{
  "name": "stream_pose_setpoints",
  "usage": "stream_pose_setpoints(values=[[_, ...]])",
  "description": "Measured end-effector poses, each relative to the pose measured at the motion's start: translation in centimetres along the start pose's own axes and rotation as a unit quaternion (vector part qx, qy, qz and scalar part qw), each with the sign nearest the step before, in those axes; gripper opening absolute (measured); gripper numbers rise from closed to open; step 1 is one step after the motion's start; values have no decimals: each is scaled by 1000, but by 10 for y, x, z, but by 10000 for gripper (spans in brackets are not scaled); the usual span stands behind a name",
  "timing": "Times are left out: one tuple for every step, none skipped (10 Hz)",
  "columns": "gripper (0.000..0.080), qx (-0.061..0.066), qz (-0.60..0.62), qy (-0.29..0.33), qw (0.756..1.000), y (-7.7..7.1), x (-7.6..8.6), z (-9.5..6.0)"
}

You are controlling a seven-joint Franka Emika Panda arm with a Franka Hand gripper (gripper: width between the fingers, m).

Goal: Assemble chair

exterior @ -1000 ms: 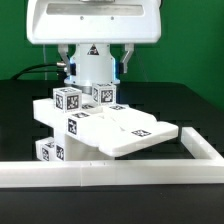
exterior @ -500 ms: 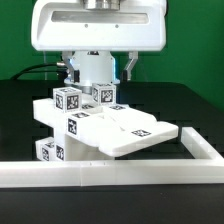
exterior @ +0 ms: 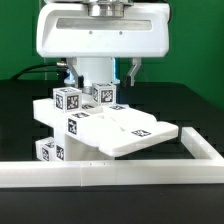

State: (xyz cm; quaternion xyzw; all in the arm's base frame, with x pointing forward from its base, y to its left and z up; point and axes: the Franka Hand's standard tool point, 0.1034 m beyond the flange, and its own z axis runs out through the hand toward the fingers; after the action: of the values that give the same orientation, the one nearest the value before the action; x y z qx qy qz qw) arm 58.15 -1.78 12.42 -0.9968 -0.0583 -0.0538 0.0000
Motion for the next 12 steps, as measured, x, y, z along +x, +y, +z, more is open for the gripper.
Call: stream_pose_setpoints(values=[[637, 0, 0, 0, 1000, 1, 0, 0], [454, 0, 1, 0, 1000, 1, 0, 0], [454, 0, 1, 0, 1000, 1, 0, 0], [284, 0, 1, 0, 1000, 1, 0, 0], [284, 0, 1, 0, 1000, 1, 0, 0], [285, 0, 2, 0, 1000, 1, 0, 0], [285, 0, 13, 0, 1000, 1, 0, 0], [285, 0, 13, 0, 1000, 2, 0, 0], [285, 0, 15, 0, 1000, 1, 0, 0], [285, 0, 58, 0, 998, 1, 0, 0], [285, 1, 89, 0, 996, 1, 0, 0], [285, 0, 127, 1, 992, 1, 0, 0]])
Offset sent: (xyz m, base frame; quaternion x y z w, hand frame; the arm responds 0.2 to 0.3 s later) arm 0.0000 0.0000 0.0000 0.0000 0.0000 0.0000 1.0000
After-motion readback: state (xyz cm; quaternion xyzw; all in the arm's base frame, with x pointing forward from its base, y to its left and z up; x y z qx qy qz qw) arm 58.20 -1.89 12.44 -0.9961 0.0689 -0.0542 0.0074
